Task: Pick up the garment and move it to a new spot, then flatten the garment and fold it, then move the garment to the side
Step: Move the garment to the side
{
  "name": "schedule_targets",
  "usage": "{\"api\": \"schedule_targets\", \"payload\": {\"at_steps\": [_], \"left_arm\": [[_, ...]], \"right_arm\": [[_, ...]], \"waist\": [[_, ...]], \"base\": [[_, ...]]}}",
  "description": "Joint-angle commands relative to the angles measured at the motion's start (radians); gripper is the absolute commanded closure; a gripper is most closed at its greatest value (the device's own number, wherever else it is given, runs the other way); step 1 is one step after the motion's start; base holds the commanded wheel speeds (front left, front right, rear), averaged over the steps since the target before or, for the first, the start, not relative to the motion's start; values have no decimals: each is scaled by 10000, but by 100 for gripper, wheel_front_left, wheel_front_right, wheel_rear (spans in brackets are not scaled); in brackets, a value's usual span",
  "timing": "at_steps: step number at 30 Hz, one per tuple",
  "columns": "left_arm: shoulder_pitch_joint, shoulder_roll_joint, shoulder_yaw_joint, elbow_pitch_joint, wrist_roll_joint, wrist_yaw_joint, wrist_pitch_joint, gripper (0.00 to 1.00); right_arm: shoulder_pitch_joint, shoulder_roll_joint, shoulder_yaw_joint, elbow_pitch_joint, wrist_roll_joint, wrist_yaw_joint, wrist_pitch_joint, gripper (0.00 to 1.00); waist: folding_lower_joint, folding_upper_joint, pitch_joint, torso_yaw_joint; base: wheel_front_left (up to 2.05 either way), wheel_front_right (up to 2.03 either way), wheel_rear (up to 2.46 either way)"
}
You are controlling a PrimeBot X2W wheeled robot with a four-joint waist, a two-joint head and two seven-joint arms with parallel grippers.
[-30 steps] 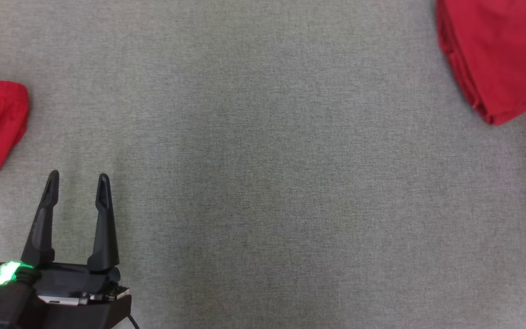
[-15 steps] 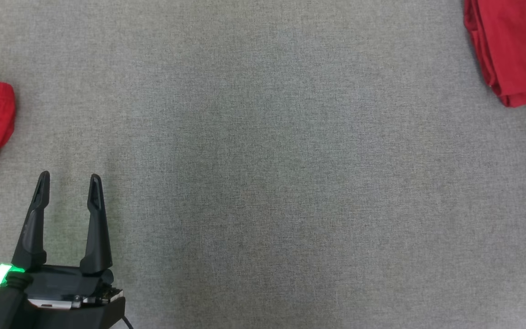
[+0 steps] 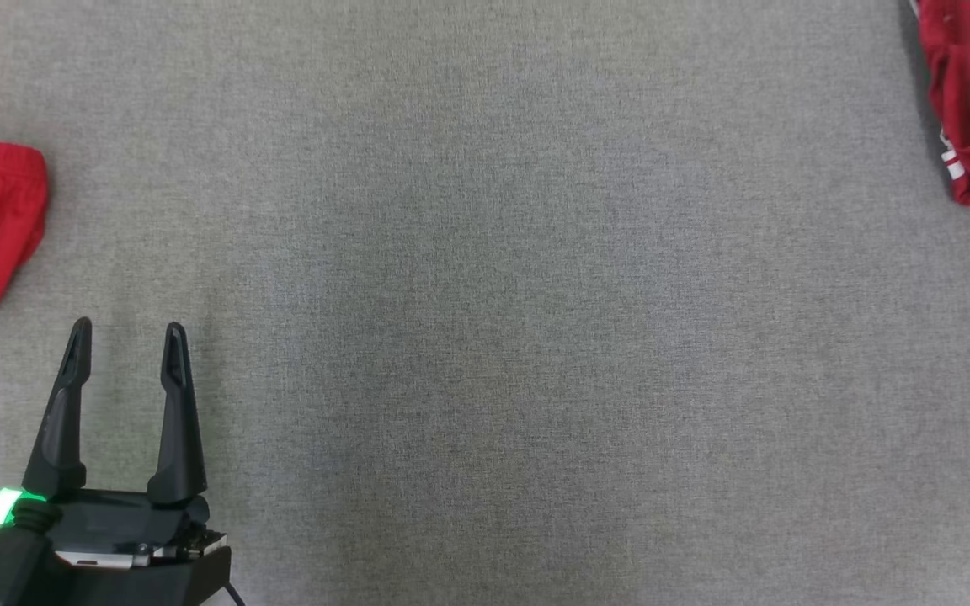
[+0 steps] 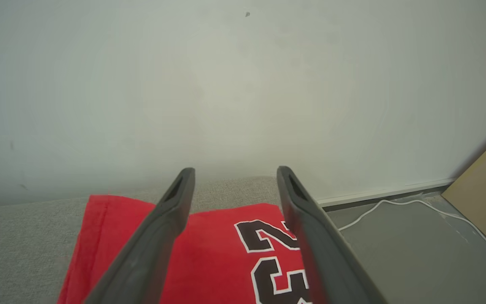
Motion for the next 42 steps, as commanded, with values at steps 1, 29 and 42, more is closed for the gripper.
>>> {"api": "schedule_targets", "payload": {"at_steps": [1, 29, 42], "left_arm": [[66, 9, 18, 32, -11, 34, -54, 0], [1362, -9, -71, 1943, -1083, 598, -52, 0], [1863, -10, -187, 2355, -1081, 783, -54, 0]], "right_arm": [[-168, 58, 27, 20, -91, 5, -76, 0], [5795, 3533, -2259, -4492, -2316, 3, -531, 0], [9500, 5161, -4047, -7107, -4900, 3, -532, 0]], "waist": [[0, -1, -89, 10], [0, -1, -3616, 32], [0, -1, -4596, 87]], "base": [[0, 0, 0], [0, 0, 0], [0, 0, 0]]}}
